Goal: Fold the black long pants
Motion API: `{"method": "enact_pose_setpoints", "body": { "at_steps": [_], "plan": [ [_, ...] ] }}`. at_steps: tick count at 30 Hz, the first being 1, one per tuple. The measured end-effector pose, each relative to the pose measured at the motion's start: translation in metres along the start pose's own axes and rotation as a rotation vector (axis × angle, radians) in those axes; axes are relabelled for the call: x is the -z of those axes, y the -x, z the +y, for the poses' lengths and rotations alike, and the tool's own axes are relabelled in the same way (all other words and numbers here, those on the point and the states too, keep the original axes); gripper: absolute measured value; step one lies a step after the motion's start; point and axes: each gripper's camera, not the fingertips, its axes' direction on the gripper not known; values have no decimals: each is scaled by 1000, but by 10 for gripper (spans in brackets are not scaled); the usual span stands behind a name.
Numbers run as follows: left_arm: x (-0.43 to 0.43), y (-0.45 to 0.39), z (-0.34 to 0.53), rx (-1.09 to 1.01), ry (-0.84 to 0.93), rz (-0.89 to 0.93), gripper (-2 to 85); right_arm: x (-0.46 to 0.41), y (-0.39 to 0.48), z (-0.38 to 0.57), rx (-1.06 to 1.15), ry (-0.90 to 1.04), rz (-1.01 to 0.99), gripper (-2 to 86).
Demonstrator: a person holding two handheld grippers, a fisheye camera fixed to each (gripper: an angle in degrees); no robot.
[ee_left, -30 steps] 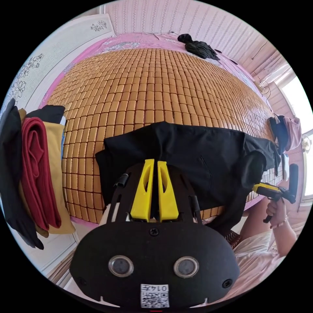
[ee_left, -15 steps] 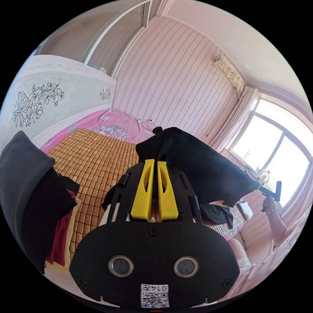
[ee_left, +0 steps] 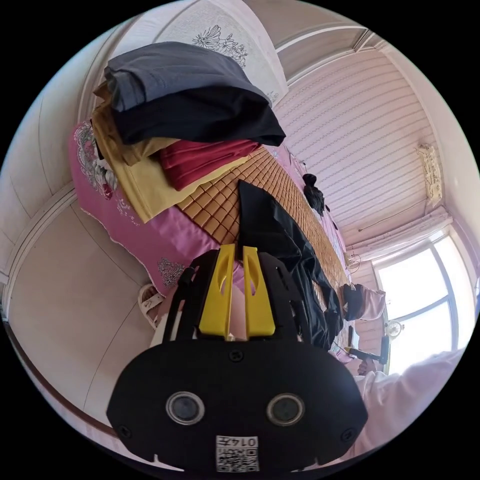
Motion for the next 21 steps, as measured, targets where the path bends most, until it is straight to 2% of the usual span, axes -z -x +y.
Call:
{"method": "enact_pose_setpoints", "body": {
  "at_steps": [5,8,10,13,14,17,19,21],
  "plan": [
    [-30,-2,-30,75,97,117,109,18,10,-24,16,-80,0,29],
    [-62,-5,-47,172,160,143,126,10,18,-34,-40,-107,50,75],
    [-87,-3,-56,237,205,101,92,-3,17,-41,-107,-111,78,111],
    [-106,6,-61,335,256,47,4,-36,3,-54,-250,8,-14,129],
    [-107,8,-62,345,248,64,1,-49,-2,-57,-309,67,-86,123],
    [-110,12,-69,366,238,81,-8,-44,-8,-57,-373,31,-31,68],
    [-107,3,-80,286,241,0,-9,-43,-13,-57,-376,55,-4,32],
    [-101,-6,-88,217,224,-53,-9,-31,-20,-54,-371,2,-62,8]
  ]
}}
